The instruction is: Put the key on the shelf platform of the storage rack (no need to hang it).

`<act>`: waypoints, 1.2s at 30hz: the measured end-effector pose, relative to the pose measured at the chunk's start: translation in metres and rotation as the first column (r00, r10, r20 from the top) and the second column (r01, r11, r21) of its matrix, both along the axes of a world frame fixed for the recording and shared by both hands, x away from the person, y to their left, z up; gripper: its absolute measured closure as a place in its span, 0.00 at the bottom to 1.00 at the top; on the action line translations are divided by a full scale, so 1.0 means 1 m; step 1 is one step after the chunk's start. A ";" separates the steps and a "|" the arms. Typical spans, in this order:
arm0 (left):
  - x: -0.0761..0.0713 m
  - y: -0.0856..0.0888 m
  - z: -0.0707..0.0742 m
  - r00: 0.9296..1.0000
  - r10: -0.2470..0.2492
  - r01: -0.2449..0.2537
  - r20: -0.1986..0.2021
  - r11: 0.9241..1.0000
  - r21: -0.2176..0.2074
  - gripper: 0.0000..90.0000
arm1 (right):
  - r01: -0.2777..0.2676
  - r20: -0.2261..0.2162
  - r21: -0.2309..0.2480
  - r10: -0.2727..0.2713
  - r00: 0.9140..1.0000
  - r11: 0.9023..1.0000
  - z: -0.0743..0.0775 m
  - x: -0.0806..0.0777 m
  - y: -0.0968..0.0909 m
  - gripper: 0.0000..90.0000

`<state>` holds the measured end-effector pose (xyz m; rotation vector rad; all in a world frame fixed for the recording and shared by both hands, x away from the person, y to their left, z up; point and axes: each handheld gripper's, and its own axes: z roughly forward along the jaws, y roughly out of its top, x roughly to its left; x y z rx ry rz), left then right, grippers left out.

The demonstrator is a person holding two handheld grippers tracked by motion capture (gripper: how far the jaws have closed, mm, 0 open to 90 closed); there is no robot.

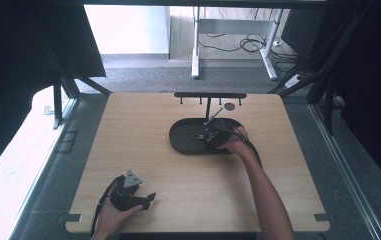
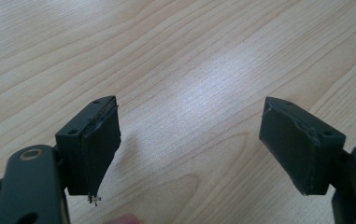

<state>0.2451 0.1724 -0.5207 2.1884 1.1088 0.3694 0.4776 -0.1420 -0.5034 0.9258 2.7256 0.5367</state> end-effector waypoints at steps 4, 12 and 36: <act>0.000 0.001 0.001 1.000 0.000 0.000 0.001 1.000 0.000 0.23 | -0.001 0.037 0.020 0.001 0.999 1.000 0.007 -0.004 0.000 0.44; 0.002 0.001 0.002 1.000 0.000 0.000 0.000 1.000 -0.006 0.23 | -0.035 0.097 0.066 0.028 0.995 0.997 0.027 -0.019 -0.001 0.44; -0.002 0.002 0.005 1.000 -0.002 0.002 0.010 1.000 -0.013 0.23 | -0.112 0.168 0.199 0.078 0.983 0.974 0.051 -0.090 -0.024 0.46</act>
